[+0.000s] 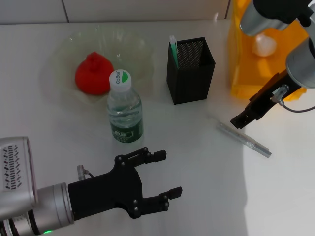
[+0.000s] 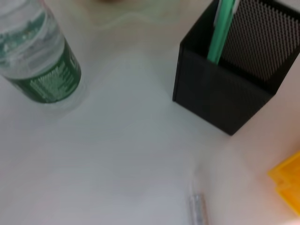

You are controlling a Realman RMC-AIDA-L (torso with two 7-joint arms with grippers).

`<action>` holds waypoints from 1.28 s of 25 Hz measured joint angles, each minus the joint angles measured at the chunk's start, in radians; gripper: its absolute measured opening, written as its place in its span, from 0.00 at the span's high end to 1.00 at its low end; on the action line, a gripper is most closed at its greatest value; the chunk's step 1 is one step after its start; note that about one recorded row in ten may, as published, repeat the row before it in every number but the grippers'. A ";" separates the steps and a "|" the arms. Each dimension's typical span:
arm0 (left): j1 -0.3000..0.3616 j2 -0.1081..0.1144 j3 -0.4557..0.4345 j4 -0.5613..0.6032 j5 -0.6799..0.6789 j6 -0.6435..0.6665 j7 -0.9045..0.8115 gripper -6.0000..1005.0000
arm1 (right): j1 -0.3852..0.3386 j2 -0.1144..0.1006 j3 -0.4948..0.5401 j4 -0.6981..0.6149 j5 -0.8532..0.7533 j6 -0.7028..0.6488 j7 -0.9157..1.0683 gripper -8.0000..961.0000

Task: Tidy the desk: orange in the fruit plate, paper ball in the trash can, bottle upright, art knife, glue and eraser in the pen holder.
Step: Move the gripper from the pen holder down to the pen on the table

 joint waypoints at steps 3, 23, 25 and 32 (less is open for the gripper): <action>0.000 0.000 -0.001 -0.002 0.000 0.000 0.001 0.21 | 0.000 0.002 -0.033 0.045 -0.001 0.013 0.000 0.25; 0.001 0.000 0.004 -0.005 0.000 -0.007 0.002 0.21 | 0.010 0.004 -0.108 0.190 -0.002 0.157 0.001 0.44; 0.001 0.000 0.004 -0.005 0.000 -0.007 0.003 0.21 | 0.010 0.004 -0.115 0.198 -0.002 0.167 0.001 0.48; 0.000 0.000 0.005 -0.005 0.000 -0.008 0.004 0.21 | 0.015 0.004 -0.138 0.224 -0.003 0.208 0.000 0.60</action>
